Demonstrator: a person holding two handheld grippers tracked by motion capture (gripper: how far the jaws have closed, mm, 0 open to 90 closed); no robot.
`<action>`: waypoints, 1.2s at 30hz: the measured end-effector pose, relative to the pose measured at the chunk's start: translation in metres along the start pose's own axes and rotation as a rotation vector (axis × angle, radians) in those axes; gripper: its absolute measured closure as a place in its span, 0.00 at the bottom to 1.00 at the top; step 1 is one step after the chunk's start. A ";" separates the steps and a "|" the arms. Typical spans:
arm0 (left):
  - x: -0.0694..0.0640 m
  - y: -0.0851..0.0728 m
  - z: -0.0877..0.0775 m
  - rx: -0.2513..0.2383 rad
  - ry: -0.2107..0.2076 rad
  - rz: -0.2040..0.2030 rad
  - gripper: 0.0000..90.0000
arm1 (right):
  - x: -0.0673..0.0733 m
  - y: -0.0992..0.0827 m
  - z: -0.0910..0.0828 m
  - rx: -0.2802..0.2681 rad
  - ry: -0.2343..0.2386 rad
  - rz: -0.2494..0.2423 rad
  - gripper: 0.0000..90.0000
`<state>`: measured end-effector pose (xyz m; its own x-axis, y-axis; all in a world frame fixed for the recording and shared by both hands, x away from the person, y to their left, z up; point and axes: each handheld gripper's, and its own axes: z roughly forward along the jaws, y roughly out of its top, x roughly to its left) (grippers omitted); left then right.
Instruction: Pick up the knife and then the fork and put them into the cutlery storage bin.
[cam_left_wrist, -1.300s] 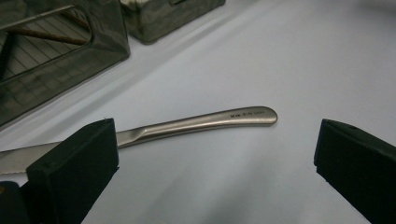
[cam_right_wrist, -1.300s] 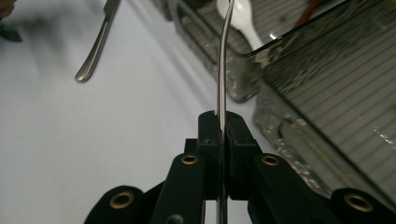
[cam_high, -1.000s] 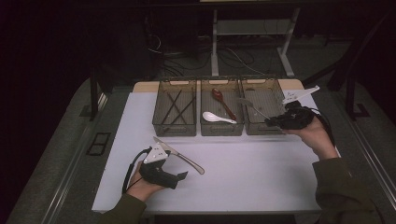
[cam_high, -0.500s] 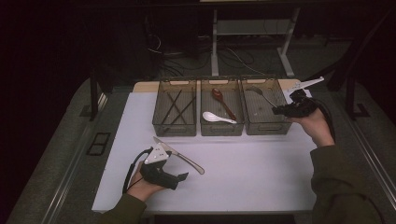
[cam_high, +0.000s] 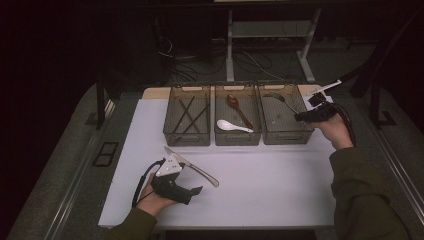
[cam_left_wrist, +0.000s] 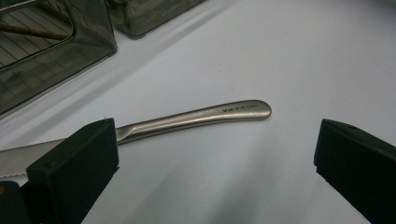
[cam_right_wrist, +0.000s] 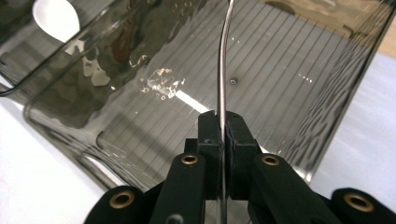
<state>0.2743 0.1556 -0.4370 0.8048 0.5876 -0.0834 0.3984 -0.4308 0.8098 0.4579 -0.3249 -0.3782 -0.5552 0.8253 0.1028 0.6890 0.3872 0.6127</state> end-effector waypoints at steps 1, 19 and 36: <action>0.000 0.000 0.000 0.002 0.000 0.000 0.00 | 0.000 0.001 0.002 0.006 0.000 -0.004 0.95; -0.001 -0.001 0.002 0.014 -0.018 -0.001 0.00 | 0.013 0.008 0.025 0.111 -0.045 -0.053 0.91; -0.001 -0.001 0.002 0.016 -0.017 -0.001 0.00 | 0.022 0.002 -0.019 -0.090 0.027 -0.002 0.53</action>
<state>0.2735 0.1539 -0.4386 0.8115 0.5767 -0.0940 0.4062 -0.4412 0.8003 0.4378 -0.3136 -0.3603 -0.5696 0.8128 0.1223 0.6439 0.3487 0.6811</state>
